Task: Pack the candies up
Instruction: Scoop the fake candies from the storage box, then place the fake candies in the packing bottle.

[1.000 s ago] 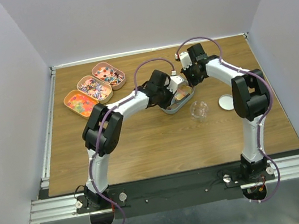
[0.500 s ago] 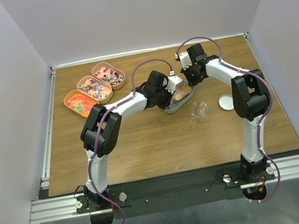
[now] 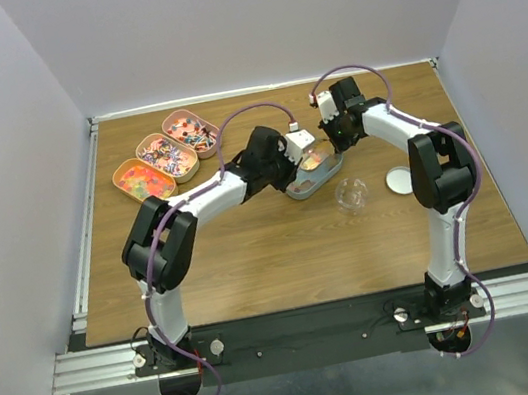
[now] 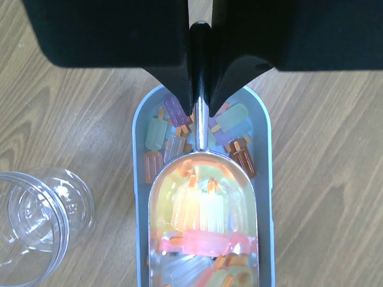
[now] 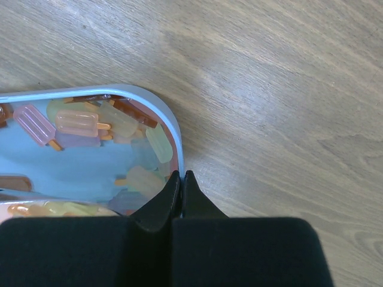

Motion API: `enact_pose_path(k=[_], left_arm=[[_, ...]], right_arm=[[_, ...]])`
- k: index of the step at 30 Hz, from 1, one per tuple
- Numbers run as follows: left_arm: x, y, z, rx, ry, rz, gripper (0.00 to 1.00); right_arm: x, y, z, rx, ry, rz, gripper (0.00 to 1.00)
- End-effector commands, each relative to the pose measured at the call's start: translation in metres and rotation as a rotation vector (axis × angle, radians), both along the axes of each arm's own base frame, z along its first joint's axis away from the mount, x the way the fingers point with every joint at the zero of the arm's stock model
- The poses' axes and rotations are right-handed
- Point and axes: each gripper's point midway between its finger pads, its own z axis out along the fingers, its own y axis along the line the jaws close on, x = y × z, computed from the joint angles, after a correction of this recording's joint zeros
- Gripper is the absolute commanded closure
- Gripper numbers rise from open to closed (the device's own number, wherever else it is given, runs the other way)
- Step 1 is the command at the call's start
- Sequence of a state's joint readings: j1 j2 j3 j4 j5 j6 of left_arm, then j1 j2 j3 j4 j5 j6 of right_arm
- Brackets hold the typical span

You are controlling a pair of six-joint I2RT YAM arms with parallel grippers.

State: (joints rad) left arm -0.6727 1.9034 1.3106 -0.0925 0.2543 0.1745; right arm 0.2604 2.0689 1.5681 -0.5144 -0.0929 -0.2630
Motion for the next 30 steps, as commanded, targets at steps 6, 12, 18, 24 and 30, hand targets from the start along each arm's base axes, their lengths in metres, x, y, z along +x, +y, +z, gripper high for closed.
enact_pose_path(k=[6,12,18,24,30], left_arm=[[-0.001,0.009,0.020,-0.048,-0.072,0.006,1.00],[-0.001,0.014,0.020,-0.057,-0.085,0.013,1.00],[-0.002,0.014,0.027,-0.077,-0.108,0.010,1.00],[-0.010,0.018,0.038,-0.110,-0.135,0.000,1.00],[-0.019,0.025,0.044,-0.125,-0.147,0.003,1.00]], right_arm=[[0.002,-0.009,-0.026,-0.051,0.031,-0.048,0.85],[0.004,-0.005,-0.009,-0.024,0.002,-0.041,0.52],[0.008,-0.005,0.012,-0.015,-0.042,-0.042,0.34],[0.011,-0.003,0.044,0.014,-0.098,-0.051,0.20],[0.006,-0.008,0.061,0.008,-0.119,-0.069,0.19]])
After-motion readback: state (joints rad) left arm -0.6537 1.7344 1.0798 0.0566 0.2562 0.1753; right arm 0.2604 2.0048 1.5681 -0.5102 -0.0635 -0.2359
